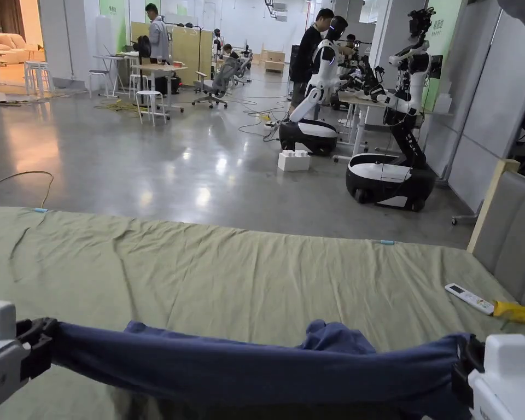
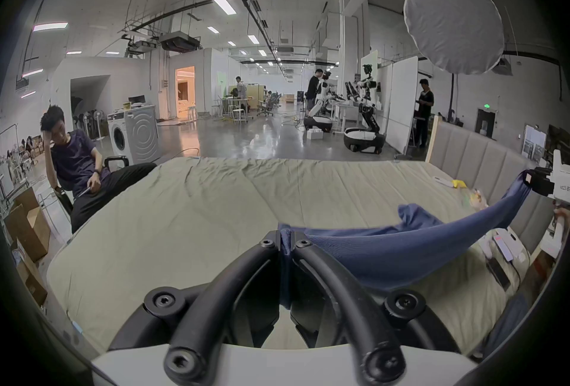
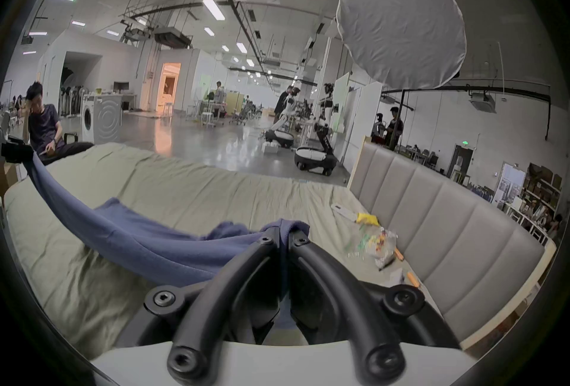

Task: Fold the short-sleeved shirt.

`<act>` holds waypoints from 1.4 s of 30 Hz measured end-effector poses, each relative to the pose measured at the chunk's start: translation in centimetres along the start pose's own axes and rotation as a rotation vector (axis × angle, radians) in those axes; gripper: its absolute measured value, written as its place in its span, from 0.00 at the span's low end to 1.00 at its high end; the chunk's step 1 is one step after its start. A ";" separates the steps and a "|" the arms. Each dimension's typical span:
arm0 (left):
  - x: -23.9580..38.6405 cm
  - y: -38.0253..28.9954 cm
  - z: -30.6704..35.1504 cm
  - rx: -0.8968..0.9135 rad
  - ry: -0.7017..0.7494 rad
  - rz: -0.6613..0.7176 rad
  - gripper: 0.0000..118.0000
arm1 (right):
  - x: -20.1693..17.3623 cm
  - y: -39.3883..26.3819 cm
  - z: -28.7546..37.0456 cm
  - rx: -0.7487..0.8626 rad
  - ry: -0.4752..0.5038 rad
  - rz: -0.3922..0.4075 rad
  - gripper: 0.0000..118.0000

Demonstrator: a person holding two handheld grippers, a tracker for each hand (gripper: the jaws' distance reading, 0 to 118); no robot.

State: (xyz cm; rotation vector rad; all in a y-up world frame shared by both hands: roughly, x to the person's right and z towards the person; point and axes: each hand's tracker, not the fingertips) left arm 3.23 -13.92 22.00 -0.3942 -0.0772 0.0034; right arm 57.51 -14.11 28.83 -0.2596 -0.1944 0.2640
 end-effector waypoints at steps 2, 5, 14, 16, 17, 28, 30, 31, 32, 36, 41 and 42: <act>-0.4 -1.1 0.7 -0.014 0.000 0.006 0.04 | -0.2 -1.5 1.3 -0.032 0.016 0.020 0.04; -1.3 -3.9 0.8 -0.053 0.002 0.006 0.04 | -0.7 -3.4 3.0 -0.080 0.035 0.051 0.04; -1.1 -10.8 1.9 -0.182 0.024 -0.011 0.04 | -2.3 -10.0 5.6 -0.276 0.087 0.029 0.04; -0.9 -12.2 2.1 -0.208 0.025 -0.014 0.04 | -2.6 -11.7 5.7 -0.345 0.099 0.024 0.04; -0.9 -12.8 2.2 -0.224 0.022 -0.002 0.04 | -2.8 -12.2 5.7 -0.339 0.095 0.035 0.04; 0.2 -18.4 0.8 -0.436 0.032 -0.063 0.04 | -4.5 -18.6 3.4 -0.632 0.164 0.085 0.04; 0.7 -18.7 0.8 -0.476 0.036 -0.069 0.05 | -4.9 -19.4 2.9 -0.666 0.169 0.096 0.04; 1.1 -19.0 0.6 -0.495 0.040 -0.076 0.05 | -5.1 -19.8 2.6 -0.686 0.168 0.106 0.04; 0.7 -19.6 0.2 -0.500 0.037 -0.077 0.05 | -5.3 -20.1 2.4 -0.724 0.178 0.121 0.04; 0.8 -20.8 -0.6 -0.554 0.041 -0.120 0.09 | -6.0 -20.5 1.8 -0.744 0.165 0.133 0.06; 0.9 -20.3 0.3 -0.530 0.084 -0.147 0.39 | -6.1 -19.5 2.1 -0.752 0.124 0.142 0.55; 0.8 -19.9 0.7 -0.500 0.089 -0.133 0.47 | -5.9 -18.9 2.3 -0.745 0.107 0.140 0.63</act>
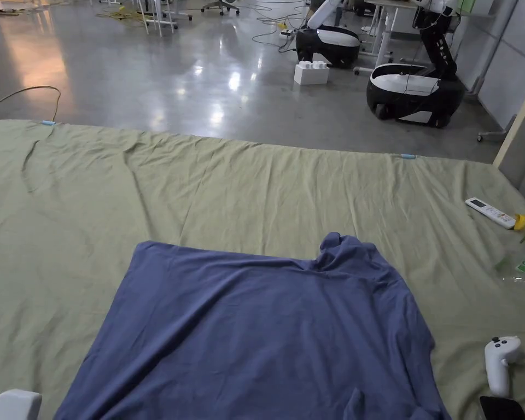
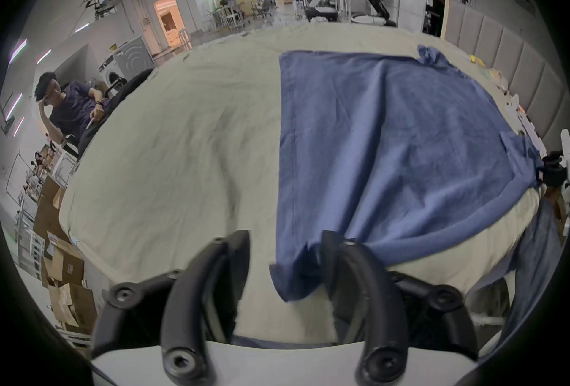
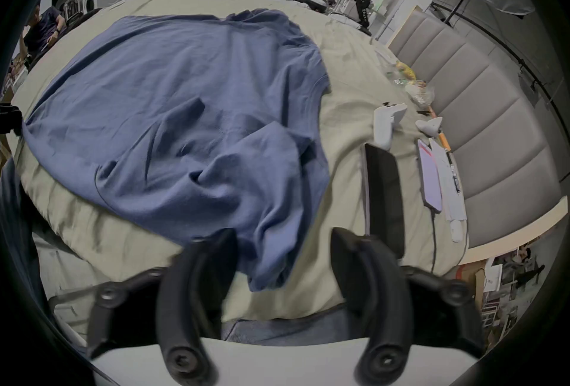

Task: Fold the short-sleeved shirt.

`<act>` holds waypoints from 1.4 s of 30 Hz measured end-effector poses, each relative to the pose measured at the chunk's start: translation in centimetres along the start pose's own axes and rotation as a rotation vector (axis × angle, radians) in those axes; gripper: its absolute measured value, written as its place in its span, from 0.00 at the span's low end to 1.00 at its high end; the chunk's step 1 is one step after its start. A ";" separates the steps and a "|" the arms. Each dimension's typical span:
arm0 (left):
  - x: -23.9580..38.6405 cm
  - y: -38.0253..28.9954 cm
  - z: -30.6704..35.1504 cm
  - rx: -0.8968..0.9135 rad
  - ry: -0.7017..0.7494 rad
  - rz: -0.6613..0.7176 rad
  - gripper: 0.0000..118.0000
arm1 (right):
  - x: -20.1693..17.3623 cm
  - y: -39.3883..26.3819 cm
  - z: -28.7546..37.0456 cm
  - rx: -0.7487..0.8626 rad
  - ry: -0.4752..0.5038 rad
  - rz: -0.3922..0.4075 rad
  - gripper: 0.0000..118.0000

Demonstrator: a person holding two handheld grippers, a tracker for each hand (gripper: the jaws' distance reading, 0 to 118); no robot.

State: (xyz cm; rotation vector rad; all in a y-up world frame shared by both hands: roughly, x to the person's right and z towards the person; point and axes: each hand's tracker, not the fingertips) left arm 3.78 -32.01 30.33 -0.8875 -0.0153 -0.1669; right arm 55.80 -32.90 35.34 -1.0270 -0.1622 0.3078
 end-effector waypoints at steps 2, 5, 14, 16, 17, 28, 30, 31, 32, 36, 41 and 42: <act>-0.5 0.7 0.6 0.072 -0.010 0.045 0.48 | 0.6 0.8 1.3 0.080 -0.019 -0.047 0.64; -0.7 2.5 1.8 0.213 -0.010 0.087 0.50 | 1.5 2.8 3.3 0.223 0.000 -0.131 0.68; 2.9 10.8 4.4 0.521 0.019 0.125 0.47 | -0.3 10.3 6.0 0.658 -0.009 -0.292 0.70; 4.0 12.0 5.1 0.580 0.016 0.130 0.35 | -1.3 11.7 6.5 0.724 -0.018 -0.301 0.58; 4.6 12.2 5.3 0.594 0.002 0.109 0.28 | -1.6 12.1 6.8 0.759 -0.045 -0.304 0.48; 6.1 12.8 5.3 0.643 -0.021 0.130 0.00 | -2.5 13.3 8.5 0.898 -0.028 -0.367 0.02; 5.9 12.5 5.1 0.629 -0.030 0.146 0.00 | -2.4 13.3 8.7 0.905 -0.027 -0.359 0.01; 5.6 12.3 5.0 0.618 -0.037 0.152 0.00 | -2.3 13.2 8.7 0.898 -0.016 -0.369 0.01; 5.2 12.0 4.9 0.608 -0.034 0.159 0.00 | -2.3 13.2 8.6 0.902 -0.019 -0.364 0.01; 2.9 10.8 4.4 0.473 -0.066 0.186 0.00 | -2.4 13.1 8.6 0.901 -0.017 -0.341 0.01; -0.8 8.1 3.7 0.248 -0.066 0.221 0.00 | -2.7 12.9 7.6 0.868 0.000 -0.326 0.01; -1.6 7.4 3.3 0.200 -0.069 0.235 0.00 | -2.8 12.8 7.3 0.859 0.003 -0.326 0.01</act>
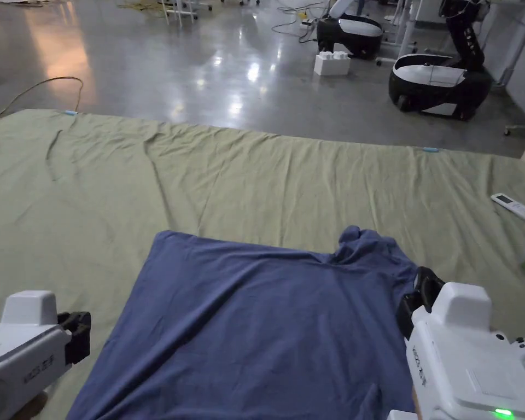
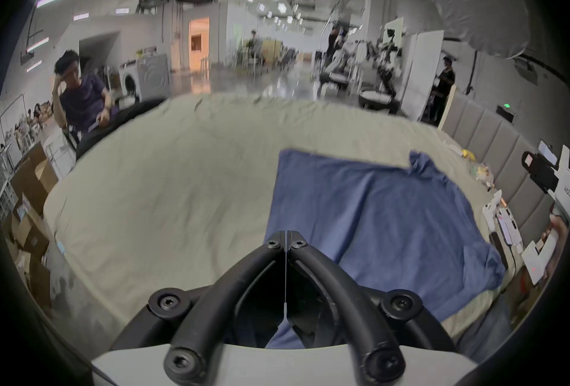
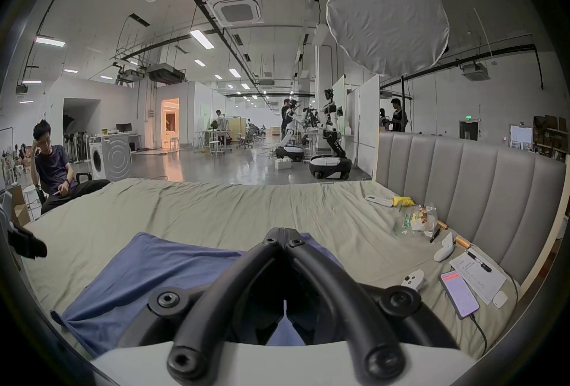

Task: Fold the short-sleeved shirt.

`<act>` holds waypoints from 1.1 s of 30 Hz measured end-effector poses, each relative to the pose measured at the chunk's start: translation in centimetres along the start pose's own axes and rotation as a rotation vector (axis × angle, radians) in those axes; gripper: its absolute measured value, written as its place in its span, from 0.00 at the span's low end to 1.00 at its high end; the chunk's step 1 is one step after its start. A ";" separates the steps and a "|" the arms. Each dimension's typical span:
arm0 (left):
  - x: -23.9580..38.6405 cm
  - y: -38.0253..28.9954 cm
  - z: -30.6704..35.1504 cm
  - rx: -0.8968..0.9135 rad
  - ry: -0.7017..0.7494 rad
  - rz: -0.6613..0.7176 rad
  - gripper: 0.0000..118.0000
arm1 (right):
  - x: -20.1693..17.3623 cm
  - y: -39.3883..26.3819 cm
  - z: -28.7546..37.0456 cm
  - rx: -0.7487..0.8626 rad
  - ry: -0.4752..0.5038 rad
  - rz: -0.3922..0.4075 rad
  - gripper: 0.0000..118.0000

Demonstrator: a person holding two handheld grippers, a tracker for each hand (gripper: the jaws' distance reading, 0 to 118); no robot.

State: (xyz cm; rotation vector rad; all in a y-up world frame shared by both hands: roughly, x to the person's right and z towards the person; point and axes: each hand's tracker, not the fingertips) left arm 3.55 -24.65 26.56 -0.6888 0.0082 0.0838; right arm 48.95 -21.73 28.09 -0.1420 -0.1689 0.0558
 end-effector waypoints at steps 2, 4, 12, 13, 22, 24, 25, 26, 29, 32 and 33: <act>-1.4 -1.3 -0.5 -0.086 0.014 0.028 0.00 | 0.0 -0.6 -0.2 -0.022 0.006 -0.002 0.01; -2.3 -2.4 -1.0 -0.168 0.014 0.055 0.01 | -0.1 -1.2 -0.5 -0.044 0.009 0.000 0.01; -2.6 -5.0 -2.1 -0.313 0.037 0.143 0.49 | -0.3 -2.8 -0.6 -0.104 0.022 0.014 0.01; -2.6 -5.2 -2.3 -0.329 0.052 0.133 0.49 | -0.3 -2.9 -0.7 -0.111 0.024 0.016 0.01; -1.8 -7.8 -5.5 -0.389 0.118 0.093 0.42 | -0.2 -4.2 -0.4 -0.164 0.038 0.015 0.01; -1.1 -8.1 -5.3 -0.369 0.132 0.072 0.35 | -0.2 -4.5 -0.3 -0.172 0.038 0.017 0.01; -0.9 -8.3 -5.2 -0.361 0.133 0.051 0.28 | -0.1 -4.6 -0.3 -0.177 0.038 0.017 0.01; -0.7 -8.3 -5.2 -0.361 0.125 0.043 0.19 | -0.1 -4.7 -0.2 -0.180 0.038 0.016 0.01; 0.2 -8.0 -5.0 -0.370 0.085 0.024 0.07 | 0.1 -5.2 -0.2 -0.194 0.037 0.012 0.01; 0.2 -7.7 -4.8 -0.376 0.077 0.010 0.06 | 0.6 -5.5 0.0 -0.215 0.041 -0.004 0.01; 0.2 -7.5 -4.5 -0.370 0.068 0.005 0.06 | 0.9 -5.5 0.1 -0.222 0.041 -0.003 0.01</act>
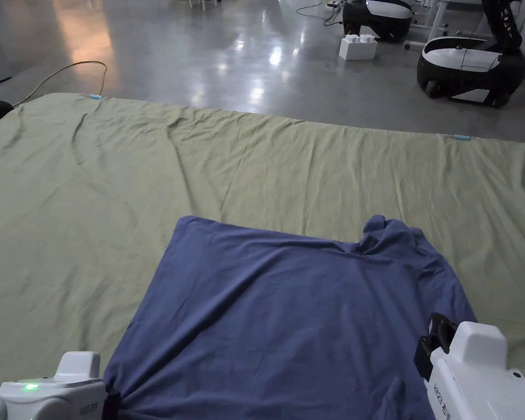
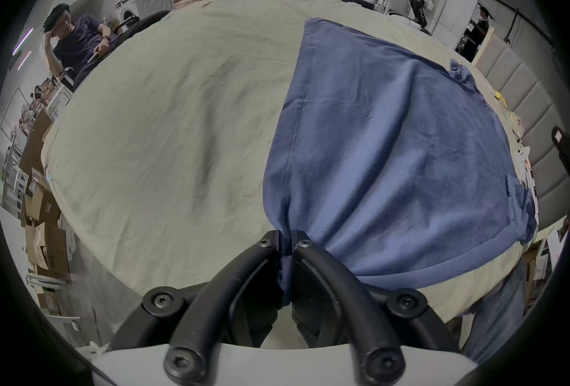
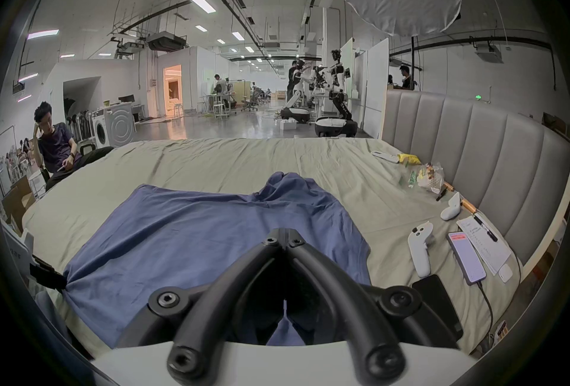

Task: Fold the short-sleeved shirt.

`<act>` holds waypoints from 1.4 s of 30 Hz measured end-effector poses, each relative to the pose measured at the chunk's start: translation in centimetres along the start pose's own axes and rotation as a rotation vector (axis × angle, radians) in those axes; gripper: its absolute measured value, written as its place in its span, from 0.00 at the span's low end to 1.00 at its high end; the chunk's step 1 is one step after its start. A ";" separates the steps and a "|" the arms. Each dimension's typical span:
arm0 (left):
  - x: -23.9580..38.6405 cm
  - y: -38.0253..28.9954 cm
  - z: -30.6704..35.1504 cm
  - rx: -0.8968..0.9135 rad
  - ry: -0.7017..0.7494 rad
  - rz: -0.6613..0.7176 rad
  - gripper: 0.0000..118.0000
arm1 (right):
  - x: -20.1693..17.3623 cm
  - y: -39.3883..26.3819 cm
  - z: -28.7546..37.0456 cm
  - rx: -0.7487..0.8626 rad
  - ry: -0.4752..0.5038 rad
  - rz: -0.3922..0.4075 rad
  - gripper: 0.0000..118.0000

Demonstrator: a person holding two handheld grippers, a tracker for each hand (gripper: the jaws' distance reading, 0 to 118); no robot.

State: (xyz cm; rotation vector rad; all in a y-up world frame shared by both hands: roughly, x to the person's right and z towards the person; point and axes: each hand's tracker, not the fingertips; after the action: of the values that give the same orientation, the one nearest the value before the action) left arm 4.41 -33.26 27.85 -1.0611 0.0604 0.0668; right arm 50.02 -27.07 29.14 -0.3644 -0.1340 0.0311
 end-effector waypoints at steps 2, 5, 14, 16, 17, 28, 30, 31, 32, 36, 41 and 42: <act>-0.3 -0.1 0.9 0.013 -0.008 -0.009 0.06 | 0.8 0.1 0.5 -0.017 -0.009 0.004 0.01; -0.5 0.0 2.2 0.045 -0.015 -0.001 0.06 | 2.8 0.3 1.0 -0.121 -0.021 0.014 0.01; -1.0 0.1 2.4 0.082 -0.029 0.032 0.06 | 8.9 -3.8 2.5 -0.477 -0.079 -0.002 0.50; -0.9 0.0 1.8 0.075 -0.026 0.027 0.06 | 9.4 -5.5 2.5 -0.538 -0.085 -0.007 0.52; -0.9 -0.1 1.7 0.073 -0.023 0.024 0.06 | 9.4 -6.3 2.5 -0.571 -0.078 -0.020 0.52; -0.2 0.0 2.1 0.076 -0.015 0.002 0.06 | 8.3 -10.8 0.2 -0.666 -0.054 -0.045 0.26; -0.2 0.1 2.1 0.077 -0.018 0.009 0.06 | 8.2 -10.3 0.4 -0.668 -0.056 0.012 0.15; -0.2 0.1 2.1 0.077 -0.021 0.012 0.06 | 8.3 -10.0 0.5 -0.678 -0.056 0.047 0.10; -0.3 -0.1 2.0 0.076 -0.024 0.010 0.06 | 8.5 -9.7 0.6 -0.684 -0.038 0.039 0.08; 0.0 -0.3 2.1 0.077 -0.029 0.004 0.06 | 8.2 -8.8 1.2 -0.694 -0.056 0.112 0.06; 0.1 -0.3 2.2 0.085 -0.038 0.007 0.06 | 7.2 -7.4 2.1 -0.665 -0.091 0.187 0.06; 0.1 -0.2 2.2 0.088 -0.041 0.012 0.06 | 7.1 -7.0 2.4 -0.651 -0.095 0.194 0.06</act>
State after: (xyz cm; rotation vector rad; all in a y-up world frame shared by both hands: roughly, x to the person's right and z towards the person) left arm 4.56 -31.45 29.12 -0.9707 0.0320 0.0957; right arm 56.74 -32.41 34.71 -1.0259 -0.2020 0.1994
